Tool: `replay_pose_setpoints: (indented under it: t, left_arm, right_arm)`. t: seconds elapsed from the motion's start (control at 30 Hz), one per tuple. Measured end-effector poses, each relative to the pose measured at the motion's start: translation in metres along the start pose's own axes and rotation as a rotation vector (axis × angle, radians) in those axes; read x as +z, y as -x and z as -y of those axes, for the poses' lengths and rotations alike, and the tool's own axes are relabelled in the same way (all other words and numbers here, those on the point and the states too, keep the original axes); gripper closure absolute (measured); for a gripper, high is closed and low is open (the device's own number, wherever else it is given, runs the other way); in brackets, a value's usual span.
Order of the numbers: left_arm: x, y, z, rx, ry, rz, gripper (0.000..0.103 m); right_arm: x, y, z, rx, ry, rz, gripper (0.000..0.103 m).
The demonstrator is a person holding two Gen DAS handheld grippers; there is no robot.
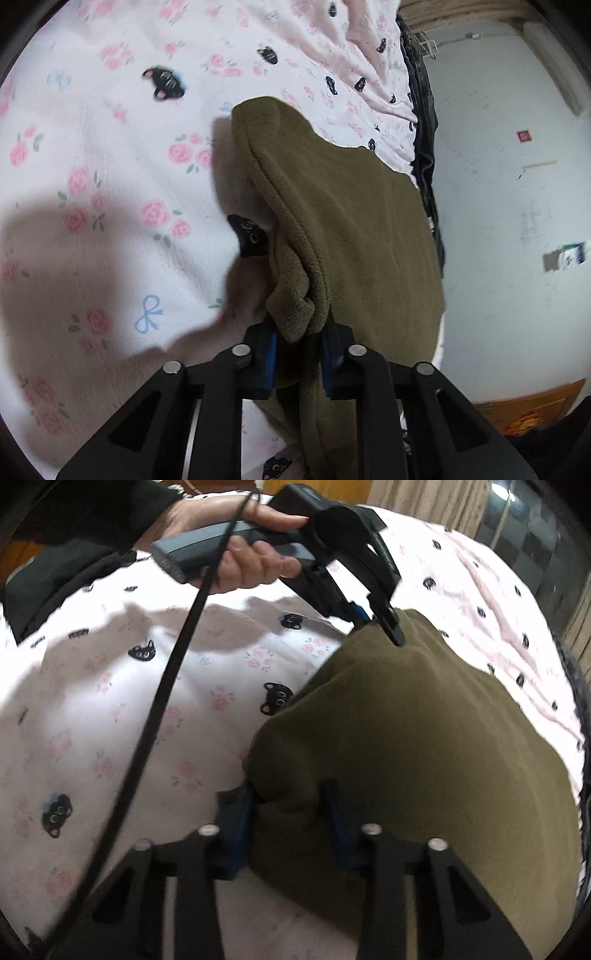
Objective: Fold clothes
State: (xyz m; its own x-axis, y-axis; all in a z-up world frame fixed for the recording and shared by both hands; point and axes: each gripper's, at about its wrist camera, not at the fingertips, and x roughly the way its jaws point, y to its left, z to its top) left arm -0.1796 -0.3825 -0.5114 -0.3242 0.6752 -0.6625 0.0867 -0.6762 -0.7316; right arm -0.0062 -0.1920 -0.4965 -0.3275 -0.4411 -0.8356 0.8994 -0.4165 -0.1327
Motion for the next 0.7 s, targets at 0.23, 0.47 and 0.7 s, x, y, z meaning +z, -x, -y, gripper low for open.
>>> replay_pose_setpoints:
  t: [0.23,0.47,0.7]
  left_arm:
    - [-0.002,0.011,0.027,0.104,0.009,0.013,0.092]
    - [-0.001,0.024,0.075,0.153,-0.003,0.032,0.093]
    - [0.007,0.013,0.156,0.140,-0.047,0.059,0.093]
  right_arm:
    - [0.001,0.023,0.033,0.135,-0.147,0.012,0.083]
    - [-0.005,0.061,0.079,0.227,-0.296,0.082,0.084]
    - [-0.023,0.111,0.142,0.256,-0.393,0.160,0.085]
